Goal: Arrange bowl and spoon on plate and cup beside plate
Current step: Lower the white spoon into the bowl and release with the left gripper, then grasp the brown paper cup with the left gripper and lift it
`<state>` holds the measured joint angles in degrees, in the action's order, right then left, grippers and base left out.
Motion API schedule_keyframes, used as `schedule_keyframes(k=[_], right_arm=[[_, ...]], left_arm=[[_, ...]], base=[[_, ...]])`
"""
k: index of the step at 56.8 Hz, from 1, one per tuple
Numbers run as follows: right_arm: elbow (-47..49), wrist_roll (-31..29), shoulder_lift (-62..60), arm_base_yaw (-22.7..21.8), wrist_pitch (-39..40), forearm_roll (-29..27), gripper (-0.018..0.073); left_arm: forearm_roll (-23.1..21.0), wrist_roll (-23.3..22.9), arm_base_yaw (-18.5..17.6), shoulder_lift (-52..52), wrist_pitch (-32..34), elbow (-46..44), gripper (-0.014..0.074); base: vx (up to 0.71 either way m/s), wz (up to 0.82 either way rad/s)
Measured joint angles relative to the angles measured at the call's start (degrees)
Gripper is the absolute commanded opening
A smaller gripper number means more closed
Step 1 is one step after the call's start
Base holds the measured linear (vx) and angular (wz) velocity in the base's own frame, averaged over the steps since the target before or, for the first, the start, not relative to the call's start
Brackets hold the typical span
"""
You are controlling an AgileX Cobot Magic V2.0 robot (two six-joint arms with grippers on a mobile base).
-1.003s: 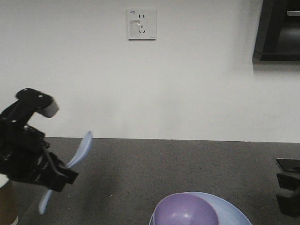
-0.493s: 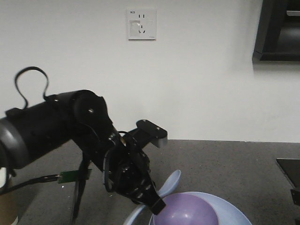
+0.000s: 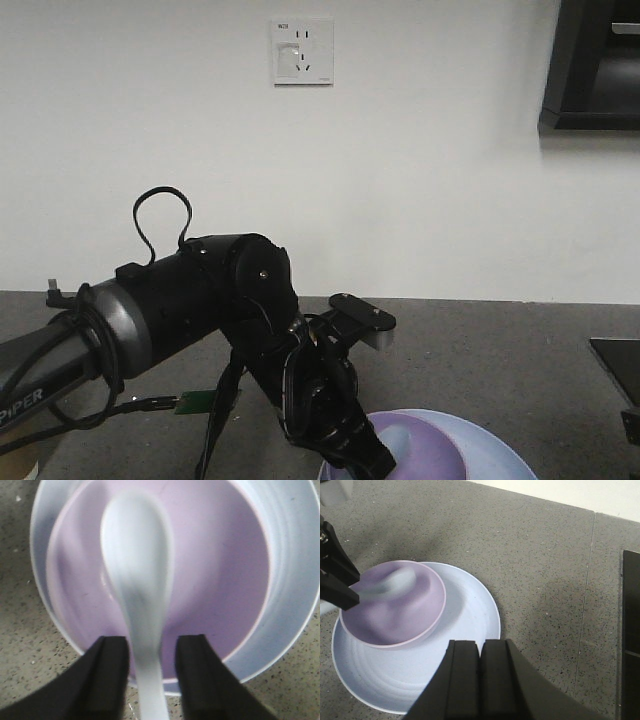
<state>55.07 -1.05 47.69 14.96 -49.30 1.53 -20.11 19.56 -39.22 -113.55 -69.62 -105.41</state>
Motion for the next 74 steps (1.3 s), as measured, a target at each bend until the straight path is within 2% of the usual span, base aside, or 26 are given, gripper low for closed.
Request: schedule_keyframes(k=[4, 10, 17, 24, 35, 39, 45, 55, 61, 74], right_arm=[[0.0, 0.1, 0.0, 0.0, -0.1, 0.0, -0.0008], [0.0, 0.1, 0.0, 0.0, -0.1, 0.0, -0.0008], [0.0, 0.2, 0.0, 0.0, -0.3, 0.0, -0.0008], [0.0, 0.2, 0.0, 0.0, -0.3, 0.0, -0.0008], [0.0, 0.2, 0.0, 0.0, -0.3, 0.0, -0.0008], [0.0, 0.2, 0.0, 0.0, -0.3, 0.0, -0.0008], [0.0, 0.2, 0.0, 0.0, -0.3, 0.0, -0.0008], [0.0, 0.2, 0.0, 0.0, -0.2, 0.0, -0.0008], [0.0, 0.2, 0.0, 0.0, -0.2, 0.0, -0.0008], [0.0, 0.4, 0.0, 0.0, -0.2, 0.0, -0.0008]], left_arm=[[0.0, 0.0, -0.2, 0.0, 0.0, 0.0, 0.0563], [0.9, 0.0, -0.3, 0.0, -0.5, 0.0, 0.0589], [5.2, -0.8, -0.3, 1.0, -1.5, 0.0, 0.0587], [13.0, -3.8, -0.3, 4.8, -1.6, 0.0, 0.0587], [30.4, -11.7, -0.1, 13.7, -2.1, 0.0, 0.0587], [34.0, -13.2, 0.9, 16.6, -2.3, -0.1, 0.0587], [35.7, -14.5, 4.9, 20.2, -2.3, -0.1, 0.0587], [36.3, -15.7, 15.1, 23.9, -2.5, 1.2, 0.0587], [36.4, -15.7, 19.9, 25.0, -2.7, 4.5, 0.0587], [36.2, -15.2, 25.0, 25.0, -2.7, 16.3, 0.0587]], base=[[0.00, 0.00], [0.00, 0.00], [0.00, 0.00], [0.00, 0.00], [0.00, 0.00], [0.00, 0.00], [0.00, 0.00], [0.00, 0.00], [0.00, 0.00], [0.00, 0.00]])
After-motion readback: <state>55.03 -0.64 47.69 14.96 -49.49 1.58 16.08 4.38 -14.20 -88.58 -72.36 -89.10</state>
